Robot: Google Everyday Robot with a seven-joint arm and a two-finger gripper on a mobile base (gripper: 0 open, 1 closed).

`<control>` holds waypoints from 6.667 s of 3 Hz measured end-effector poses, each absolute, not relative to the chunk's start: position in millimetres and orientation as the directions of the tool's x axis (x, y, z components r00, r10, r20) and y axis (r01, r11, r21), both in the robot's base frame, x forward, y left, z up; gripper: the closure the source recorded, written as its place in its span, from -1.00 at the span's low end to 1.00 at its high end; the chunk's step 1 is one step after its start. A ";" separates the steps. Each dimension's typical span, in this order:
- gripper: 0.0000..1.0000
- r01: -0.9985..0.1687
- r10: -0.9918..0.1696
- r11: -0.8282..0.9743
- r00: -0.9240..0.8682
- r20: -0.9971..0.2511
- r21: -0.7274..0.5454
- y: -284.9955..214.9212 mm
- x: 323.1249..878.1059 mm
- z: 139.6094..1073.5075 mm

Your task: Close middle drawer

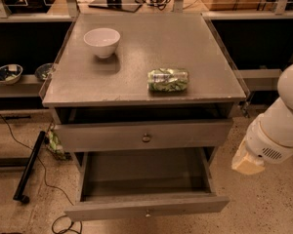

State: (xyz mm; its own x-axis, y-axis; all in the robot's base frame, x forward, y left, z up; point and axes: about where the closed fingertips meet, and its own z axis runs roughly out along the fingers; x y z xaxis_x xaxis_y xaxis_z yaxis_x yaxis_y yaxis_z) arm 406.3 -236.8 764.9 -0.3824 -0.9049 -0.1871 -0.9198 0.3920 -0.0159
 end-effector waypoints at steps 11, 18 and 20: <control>1.00 -0.797 -0.722 0.429 -0.585 -0.369 0.424 -191.3 329.9 446.2; 1.00 -0.807 -0.623 0.490 -0.589 -0.515 0.330 -151.1 420.2 449.4; 1.00 -0.731 -0.571 0.569 -0.681 -0.459 0.376 -201.9 379.3 444.7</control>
Offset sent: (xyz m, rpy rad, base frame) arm -0.0711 -0.0039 -0.0908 0.0918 0.1320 -0.0528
